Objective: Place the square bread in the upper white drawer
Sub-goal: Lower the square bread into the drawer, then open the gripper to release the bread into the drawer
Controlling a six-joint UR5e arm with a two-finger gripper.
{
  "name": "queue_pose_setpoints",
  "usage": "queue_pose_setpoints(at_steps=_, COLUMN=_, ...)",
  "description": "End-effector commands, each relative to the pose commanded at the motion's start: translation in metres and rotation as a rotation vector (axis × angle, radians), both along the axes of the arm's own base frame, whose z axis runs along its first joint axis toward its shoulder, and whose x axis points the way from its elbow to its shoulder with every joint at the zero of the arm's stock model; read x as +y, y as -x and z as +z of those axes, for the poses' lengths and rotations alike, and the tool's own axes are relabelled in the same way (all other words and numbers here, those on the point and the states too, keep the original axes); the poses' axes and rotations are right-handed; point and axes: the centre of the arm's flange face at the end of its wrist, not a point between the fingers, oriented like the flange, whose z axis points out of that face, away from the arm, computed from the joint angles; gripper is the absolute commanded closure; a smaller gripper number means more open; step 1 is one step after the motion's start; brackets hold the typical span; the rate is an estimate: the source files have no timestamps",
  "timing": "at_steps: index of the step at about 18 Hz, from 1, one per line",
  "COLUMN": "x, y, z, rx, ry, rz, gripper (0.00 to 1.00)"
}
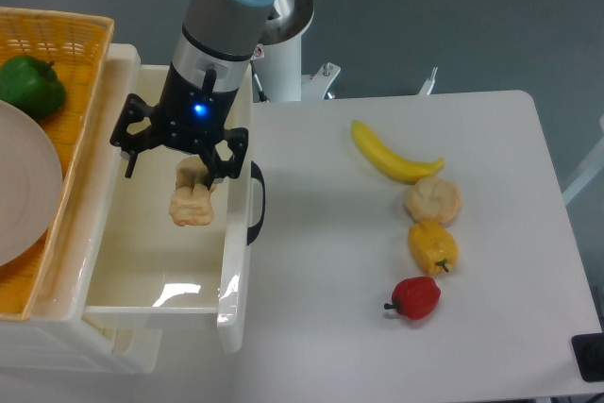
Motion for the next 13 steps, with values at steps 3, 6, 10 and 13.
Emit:
queue_pose_setpoints(at_steps=3, x=-0.0004, y=0.0006, z=-0.0004, rx=0.005, ry=0.005, rz=0.002, gripper=0.01)
queue_pose_setpoints(at_steps=6, x=-0.0005, y=0.0018, z=-0.0013, rx=0.006, ry=0.007, rz=0.003, gripper=0.01)
queue_pose_setpoints(at_steps=10, x=-0.0030, y=0.0058, z=-0.0009, rx=0.018, ry=0.014, rz=0.012, gripper=0.01)
queue_pose_setpoints(at_steps=13, x=-0.0053, y=0.0102, z=-0.0015, rx=0.030, ry=0.023, rz=0.021, gripper=0.01)
